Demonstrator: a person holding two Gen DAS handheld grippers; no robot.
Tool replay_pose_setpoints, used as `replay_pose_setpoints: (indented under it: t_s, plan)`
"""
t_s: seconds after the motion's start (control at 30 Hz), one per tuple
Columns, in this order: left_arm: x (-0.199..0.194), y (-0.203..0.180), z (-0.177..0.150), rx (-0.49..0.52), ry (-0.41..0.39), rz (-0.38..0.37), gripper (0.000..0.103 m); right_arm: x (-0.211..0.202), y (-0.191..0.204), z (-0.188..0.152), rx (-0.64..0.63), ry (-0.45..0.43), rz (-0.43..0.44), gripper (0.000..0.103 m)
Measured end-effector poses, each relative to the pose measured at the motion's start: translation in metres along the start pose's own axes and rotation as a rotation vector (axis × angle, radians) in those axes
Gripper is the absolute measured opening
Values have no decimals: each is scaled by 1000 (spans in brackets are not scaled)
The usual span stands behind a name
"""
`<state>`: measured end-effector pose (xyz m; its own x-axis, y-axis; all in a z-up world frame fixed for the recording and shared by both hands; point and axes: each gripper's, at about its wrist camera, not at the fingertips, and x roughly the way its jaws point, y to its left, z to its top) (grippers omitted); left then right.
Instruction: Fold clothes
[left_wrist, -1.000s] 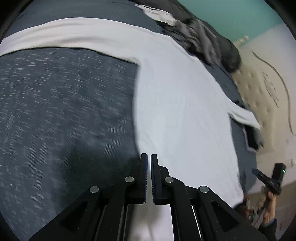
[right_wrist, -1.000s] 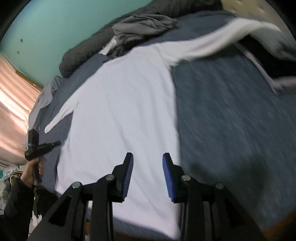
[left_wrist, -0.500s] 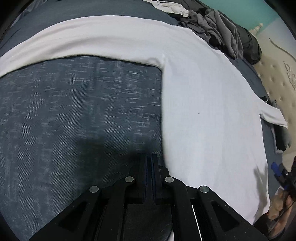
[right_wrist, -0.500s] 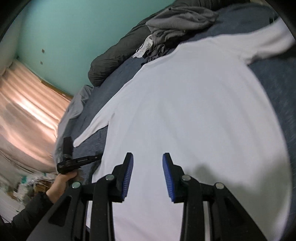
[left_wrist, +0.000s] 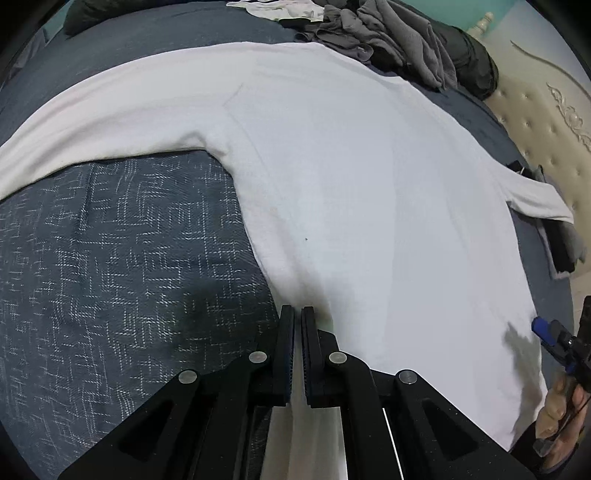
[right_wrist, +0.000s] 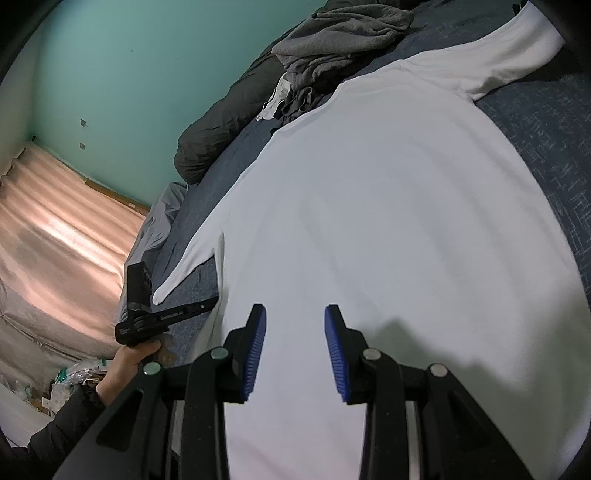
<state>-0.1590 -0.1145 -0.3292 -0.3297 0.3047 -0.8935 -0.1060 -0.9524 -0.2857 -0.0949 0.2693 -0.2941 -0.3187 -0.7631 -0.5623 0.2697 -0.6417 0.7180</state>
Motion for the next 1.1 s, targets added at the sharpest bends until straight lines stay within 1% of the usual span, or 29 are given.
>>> replay_pose_setpoints:
  t_s: [0.07,0.13,0.17,0.2,0.27,0.37,0.5,0.63,0.7,0.8,0.93,0.97,1.03,1.1]
  plan:
    - [-5,1,0,-8,-8,-3,4,1,0,-1,2,4,5,33]
    - [-12,6,1,-17,-20,1,8,2,0,-1,4,7,9,33]
    - [-14,9,2,-27,-26,2,18,3,0,-1,6,9,11,33]
    - [-16,13,3,-43,-32,1,25,4,0,-1,6,9,11,33]
    - [-17,22,6,-71,-43,-2,26,5,0,-2,6,12,11,33]
    - [-15,32,19,-120,-64,-32,26,6,0,-3,4,15,10,33]
    - [-8,31,33,-146,-87,-50,26,7,-2,-2,6,16,9,33]
    - [6,27,41,-133,-72,-59,24,8,-4,-1,10,16,8,33]
    - [8,29,39,-135,-69,-70,7,8,-4,-2,11,16,9,33]
    - [21,12,52,-130,-77,-71,4,7,-4,-1,9,15,12,33]
    - [-6,22,46,-114,-117,-40,4,7,-6,-1,12,12,15,33]
    - [-12,25,46,-115,-125,-25,2,7,-6,-2,13,12,15,33]
    - [-23,34,45,-131,-136,3,2,7,-6,-2,13,12,15,33]
    - [-26,43,45,-152,-134,22,2,7,-5,-3,12,13,17,33]
